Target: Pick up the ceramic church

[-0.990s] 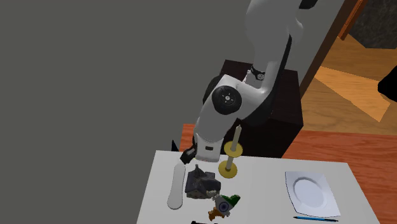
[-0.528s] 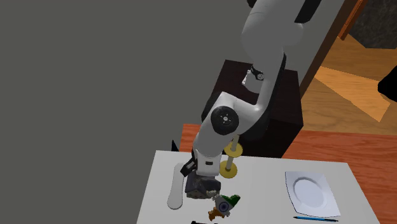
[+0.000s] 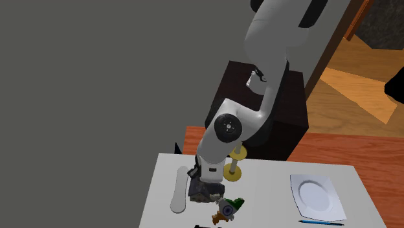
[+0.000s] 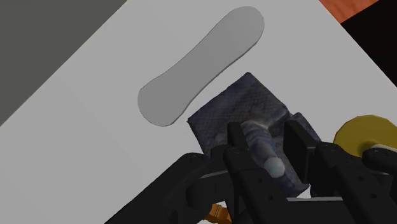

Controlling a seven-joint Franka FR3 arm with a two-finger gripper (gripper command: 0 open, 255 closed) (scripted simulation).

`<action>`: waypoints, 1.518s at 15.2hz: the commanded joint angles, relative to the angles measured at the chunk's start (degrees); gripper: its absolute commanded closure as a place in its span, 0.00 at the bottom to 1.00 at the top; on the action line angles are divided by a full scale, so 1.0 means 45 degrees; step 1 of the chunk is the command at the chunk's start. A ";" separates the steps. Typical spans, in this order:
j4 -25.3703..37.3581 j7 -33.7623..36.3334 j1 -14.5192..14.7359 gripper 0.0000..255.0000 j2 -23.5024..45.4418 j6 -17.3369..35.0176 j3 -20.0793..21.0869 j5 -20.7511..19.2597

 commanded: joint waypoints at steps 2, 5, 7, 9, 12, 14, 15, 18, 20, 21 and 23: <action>-0.0002 0.0000 -0.0001 1.00 0.0006 0.0004 0.0000 -0.0001; 0.0003 0.0000 -0.0001 1.00 0.0010 0.0002 0.0000 0.0000; -0.0030 -0.0011 0.0019 1.00 -0.0125 -0.0099 -0.0007 -0.0006; -0.0066 -0.0059 0.0037 1.00 -0.0376 -0.0308 -0.0020 -0.0013; -0.0089 -0.0132 0.0063 1.00 -0.0736 -0.0636 -0.0039 -0.0024; -0.0093 -0.0180 0.0080 1.00 -0.0969 -0.0860 -0.0051 -0.0030; -0.0091 -0.0205 0.0089 1.00 -0.1084 -0.0973 -0.0057 -0.0033; -0.0067 -0.0279 0.0114 1.00 -0.1417 -0.1321 -0.0075 -0.0041; -0.0037 -0.0330 0.0130 1.00 -0.1630 -0.1559 -0.0086 -0.0046; -0.0017 -0.0355 0.0138 1.00 -0.1734 -0.1679 -0.0091 -0.0049; -0.0015 -0.0359 0.0139 1.00 -0.1751 -0.1698 -0.0092 -0.0049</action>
